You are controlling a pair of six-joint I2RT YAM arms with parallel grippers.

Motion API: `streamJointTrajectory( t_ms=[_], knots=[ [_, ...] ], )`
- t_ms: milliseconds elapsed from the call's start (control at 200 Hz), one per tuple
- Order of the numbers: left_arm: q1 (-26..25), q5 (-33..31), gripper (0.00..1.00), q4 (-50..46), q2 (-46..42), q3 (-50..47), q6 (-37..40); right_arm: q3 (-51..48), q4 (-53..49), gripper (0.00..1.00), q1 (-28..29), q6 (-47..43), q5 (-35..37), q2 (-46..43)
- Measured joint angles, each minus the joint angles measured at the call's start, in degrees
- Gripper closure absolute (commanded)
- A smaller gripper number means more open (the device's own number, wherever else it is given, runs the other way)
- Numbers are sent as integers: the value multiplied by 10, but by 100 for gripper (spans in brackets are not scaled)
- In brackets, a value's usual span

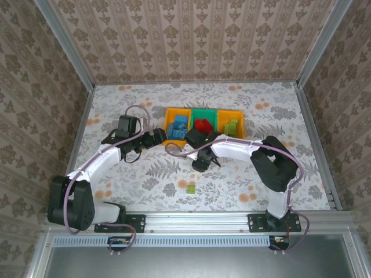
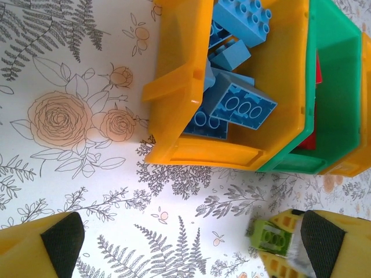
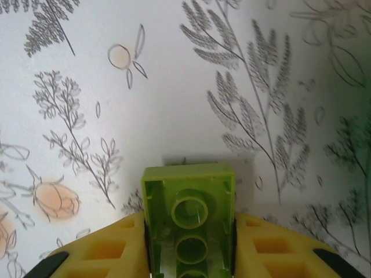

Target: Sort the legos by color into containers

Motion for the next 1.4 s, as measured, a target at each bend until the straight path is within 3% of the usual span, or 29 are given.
streamJointTrajectory(
  t_ms=[305, 530, 735, 935, 1185, 1400],
  knots=[
    [0, 0, 0, -1, 0, -5, 0, -13, 4, 69, -35, 34, 1, -114],
    [-19, -10, 0, -7, -1, -14, 3, -12, 4, 67, -139, 80, 6, -164],
    [-99, -48, 0, -39, -3, -14, 21, 15, -5, 69, -226, 144, 16, -140],
    [-217, -99, 0, -73, -3, -14, 17, 42, -13, 66, -280, 210, 16, -76],
    [-326, -139, 0, -115, 45, -11, -24, 112, -42, 61, -288, 256, 31, 3],
    [-390, -144, 0, -151, 108, 27, -61, 129, -47, 46, -287, 283, 38, 15]
  ],
)
